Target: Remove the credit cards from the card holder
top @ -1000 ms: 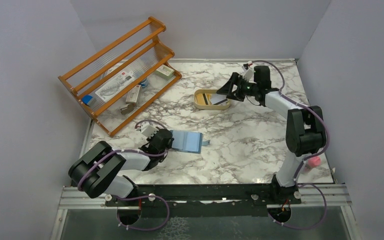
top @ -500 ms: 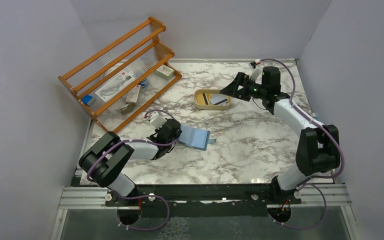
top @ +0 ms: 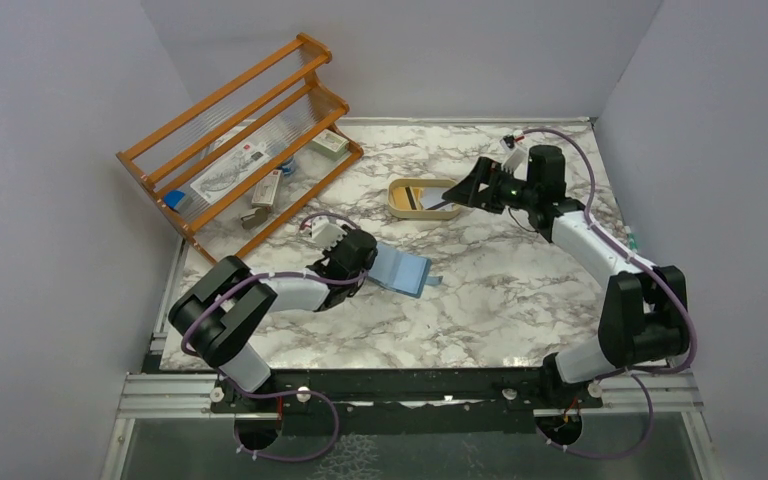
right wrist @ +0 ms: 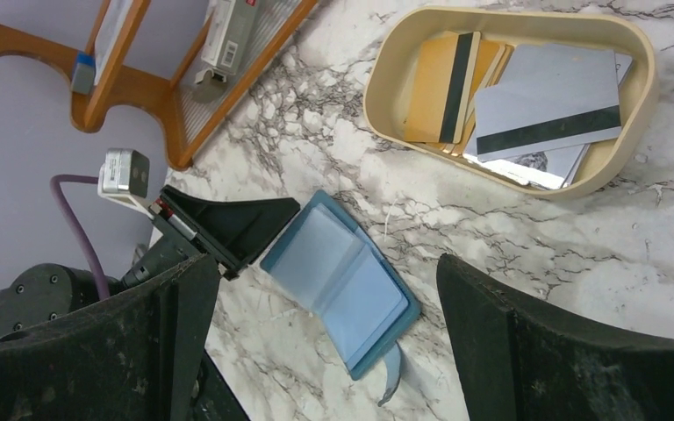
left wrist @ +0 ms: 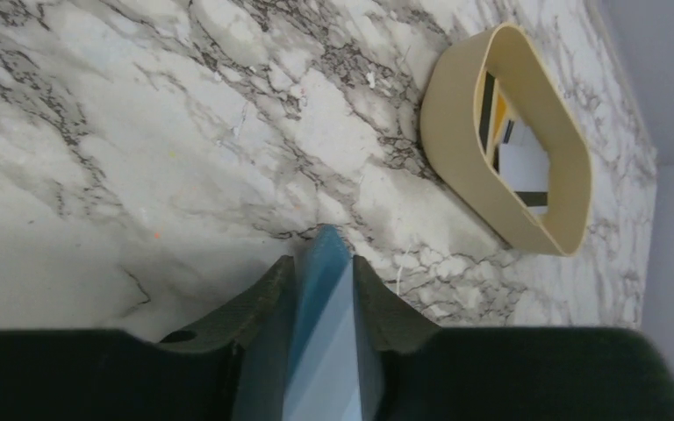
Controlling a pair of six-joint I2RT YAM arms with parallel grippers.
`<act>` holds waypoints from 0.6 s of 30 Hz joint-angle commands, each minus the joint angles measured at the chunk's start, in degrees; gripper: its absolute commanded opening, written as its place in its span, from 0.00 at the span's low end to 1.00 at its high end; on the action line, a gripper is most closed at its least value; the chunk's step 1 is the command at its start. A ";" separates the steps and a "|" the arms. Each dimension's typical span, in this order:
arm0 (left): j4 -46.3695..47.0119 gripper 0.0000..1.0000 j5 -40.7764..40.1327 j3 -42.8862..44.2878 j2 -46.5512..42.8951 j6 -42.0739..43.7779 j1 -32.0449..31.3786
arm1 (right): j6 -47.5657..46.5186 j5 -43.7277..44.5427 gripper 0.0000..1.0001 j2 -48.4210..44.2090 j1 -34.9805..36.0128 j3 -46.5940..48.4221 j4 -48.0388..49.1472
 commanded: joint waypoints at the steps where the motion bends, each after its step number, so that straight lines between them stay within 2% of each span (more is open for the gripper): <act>1: -0.84 0.44 -3.61 3.10 -0.76 5.32 -0.17 | -0.41 -1.36 1.00 -2.93 -0.30 -1.24 2.02; 3: -3.04 0.61 -3.36 4.88 -1.68 7.98 0.52 | 0.46 -1.93 1.00 -3.41 -0.29 -1.64 2.43; 5: -6.35 0.72 -3.28 7.02 -2.68 10.88 1.41 | 1.72 -2.85 1.00 -3.80 -0.28 -2.53 3.55; 8: -9.14 0.80 -1.89 9.44 -5.12 16.31 4.04 | 3.41 -3.74 1.00 -4.43 -0.30 -4.50 5.40; 10: -8.73 0.85 1.75 10.22 -7.58 22.39 6.67 | 3.88 -3.86 1.00 -5.02 -0.31 -5.51 5.58; 14: -7.45 0.92 18.42 12.88 -11.11 36.88 14.87 | 4.69 -2.58 1.00 -6.72 -0.18 -7.89 5.55; 16: -11.17 0.98 25.26 15.98 -11.28 42.18 17.76 | 5.49 -1.74 1.00 -7.84 -0.14 -9.26 6.38; 18: -17.02 0.99 28.35 19.42 -11.28 48.11 19.26 | 6.47 -1.66 1.00 -9.19 -0.21 -10.90 7.64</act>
